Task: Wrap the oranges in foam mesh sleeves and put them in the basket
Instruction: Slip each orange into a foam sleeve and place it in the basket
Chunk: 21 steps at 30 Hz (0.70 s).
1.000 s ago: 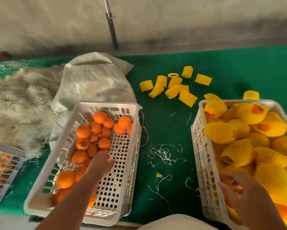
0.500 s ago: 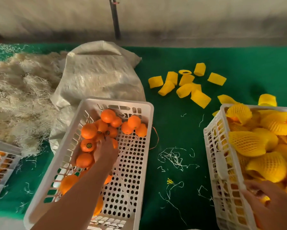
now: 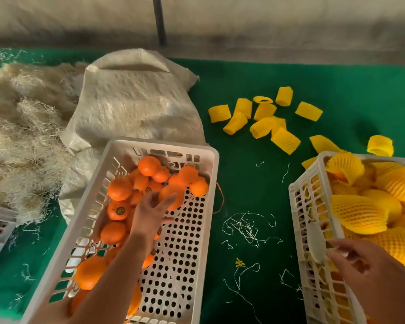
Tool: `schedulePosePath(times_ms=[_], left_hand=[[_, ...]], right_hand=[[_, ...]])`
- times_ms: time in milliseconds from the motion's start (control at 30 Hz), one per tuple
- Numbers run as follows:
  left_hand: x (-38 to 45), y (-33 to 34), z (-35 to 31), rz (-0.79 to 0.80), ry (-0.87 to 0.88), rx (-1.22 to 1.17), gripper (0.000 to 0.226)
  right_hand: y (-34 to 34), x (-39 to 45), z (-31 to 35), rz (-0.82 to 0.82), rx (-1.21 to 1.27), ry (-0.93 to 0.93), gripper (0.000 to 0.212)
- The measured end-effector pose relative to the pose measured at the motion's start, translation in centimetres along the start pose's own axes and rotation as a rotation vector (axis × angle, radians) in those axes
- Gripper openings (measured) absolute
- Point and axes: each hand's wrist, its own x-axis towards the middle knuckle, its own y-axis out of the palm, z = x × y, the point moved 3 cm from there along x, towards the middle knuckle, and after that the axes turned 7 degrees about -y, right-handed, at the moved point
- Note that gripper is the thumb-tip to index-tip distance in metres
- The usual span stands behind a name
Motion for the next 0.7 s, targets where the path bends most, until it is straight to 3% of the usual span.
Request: schedulePosePath(times_ms=[100,167,267,367,533,700], left_hand=[[-3.3,2.6,-2.3,0.318,-0.005,-0.411,0.054],[-4.9,4.5,-3.7,0.414,-0.062,-0.608,0.056],[-6.6,7.3,-5.4,0.515,-0.077,-0.633,0.055],[-6.8,9.8,-6.1,0.513,0.077,-0.361,0.067],[-5.3,14.0,-5.2,0.306,0.509,0.49,0.071],[-3.7,16.2,-2.3,0.357,0.708,0.972,0.082]], right_hand=[[0.5,0.8,0.5,0.028,0.01,-0.014,0.027],[0.8,1.4,1.0,0.047,0.029,-0.045,0.025],[1.3,2.8,1.7,0.061,0.085,-0.09,0.021],[1.7,5.2,2.3,0.07,0.108,-0.132,0.02],[2.3,11.2,3.3,0.099,0.067,-0.16,0.024],[3.6,18.7,4.2,0.18,-0.052,-0.183,0.032]])
